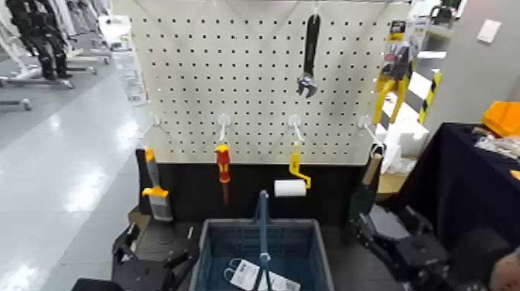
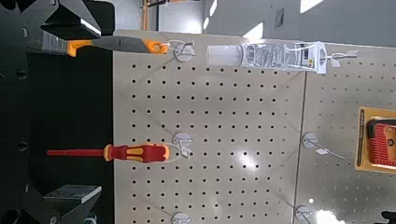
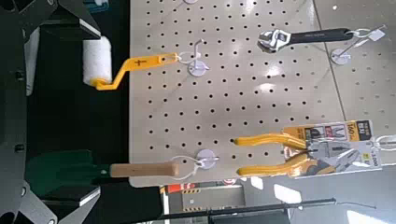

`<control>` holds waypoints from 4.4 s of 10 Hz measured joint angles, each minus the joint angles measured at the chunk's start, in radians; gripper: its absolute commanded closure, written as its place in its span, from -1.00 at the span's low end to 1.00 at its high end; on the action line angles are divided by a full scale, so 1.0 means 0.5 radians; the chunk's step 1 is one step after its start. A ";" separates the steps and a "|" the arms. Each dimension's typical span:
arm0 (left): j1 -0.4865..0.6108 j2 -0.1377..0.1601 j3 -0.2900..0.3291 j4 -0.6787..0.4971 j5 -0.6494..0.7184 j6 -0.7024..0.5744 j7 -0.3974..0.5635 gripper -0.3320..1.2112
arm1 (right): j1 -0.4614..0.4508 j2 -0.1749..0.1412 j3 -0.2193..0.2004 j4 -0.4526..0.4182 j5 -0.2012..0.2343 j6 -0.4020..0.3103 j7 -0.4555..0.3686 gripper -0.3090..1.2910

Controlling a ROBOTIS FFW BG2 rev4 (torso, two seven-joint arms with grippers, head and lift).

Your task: Put the yellow pliers into the crate.

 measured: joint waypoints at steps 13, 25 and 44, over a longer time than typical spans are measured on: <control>-0.045 0.007 -0.032 0.003 0.010 0.038 -0.040 -0.39 | -1.136 -0.327 -0.411 0.390 0.125 0.481 1.016 -0.43; -0.063 -0.015 -0.027 0.021 0.007 0.037 -0.071 -0.39 | -1.765 -0.612 -0.034 0.941 -0.199 0.530 1.415 -0.37; -0.064 -0.022 -0.025 0.021 0.016 0.071 -0.086 -0.39 | -1.872 -0.671 -0.068 0.761 -0.155 0.564 1.393 0.70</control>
